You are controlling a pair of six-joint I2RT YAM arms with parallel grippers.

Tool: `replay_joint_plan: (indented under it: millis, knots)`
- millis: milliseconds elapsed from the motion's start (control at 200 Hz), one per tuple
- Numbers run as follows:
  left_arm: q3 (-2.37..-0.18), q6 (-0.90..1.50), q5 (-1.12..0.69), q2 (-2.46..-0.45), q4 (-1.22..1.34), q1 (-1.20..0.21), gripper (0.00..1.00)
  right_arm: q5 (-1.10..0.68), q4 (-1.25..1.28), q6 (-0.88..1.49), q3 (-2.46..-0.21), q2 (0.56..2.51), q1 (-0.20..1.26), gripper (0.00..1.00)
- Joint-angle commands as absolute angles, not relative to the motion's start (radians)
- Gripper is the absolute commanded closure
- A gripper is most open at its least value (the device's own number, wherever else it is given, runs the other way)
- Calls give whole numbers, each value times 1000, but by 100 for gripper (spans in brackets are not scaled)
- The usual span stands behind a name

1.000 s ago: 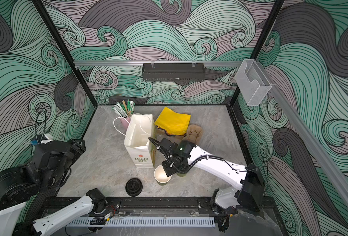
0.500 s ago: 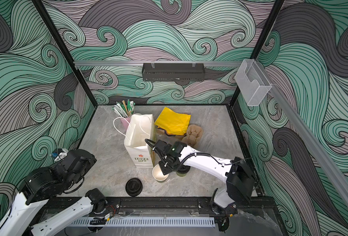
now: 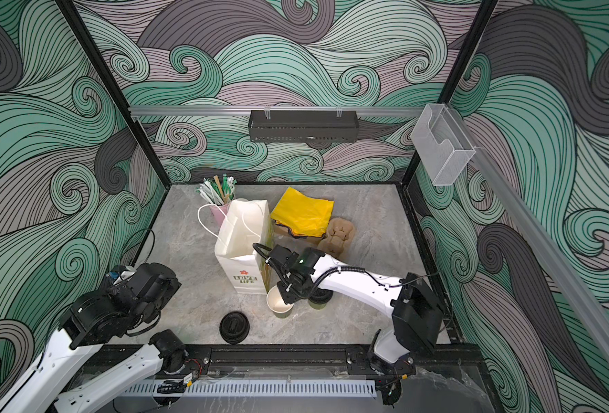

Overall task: Pack a coffee takeout order
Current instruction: Place the coffee cup at the center of the table, then pick up the lid from the lid.

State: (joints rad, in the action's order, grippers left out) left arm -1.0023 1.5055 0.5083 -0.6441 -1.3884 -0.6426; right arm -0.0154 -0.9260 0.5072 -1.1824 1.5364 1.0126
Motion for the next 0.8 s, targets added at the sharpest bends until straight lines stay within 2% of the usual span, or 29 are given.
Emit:
replay_joint_plan:
  millis: [0, 130, 270, 490, 660, 795]
  knots:
    - [-989, 1499, 493, -656, -1372, -638, 32, 17, -956, 524, -1191, 1489, 1016, 67]
    - [-962, 1466, 456, -673, -1335, -639, 33, 25, -967, 528, -1192, 1428, 1017, 59]
    - [-909, 1441, 382, -697, -1292, -638, 33, 44, -1044, 478, -1221, 1337, 1033, 57]
    - [-815, 1453, 282, -695, -1266, -624, 33, 84, -1107, 417, -1231, 1163, 1206, 54]
    - [-801, 1381, 235, -668, -1256, -530, 33, 110, -1113, 407, -1307, 1273, 1400, 49]
    - [-819, 1287, 200, -632, -1261, -374, 34, 110, -1082, 470, -1410, 1460, 1468, 47]
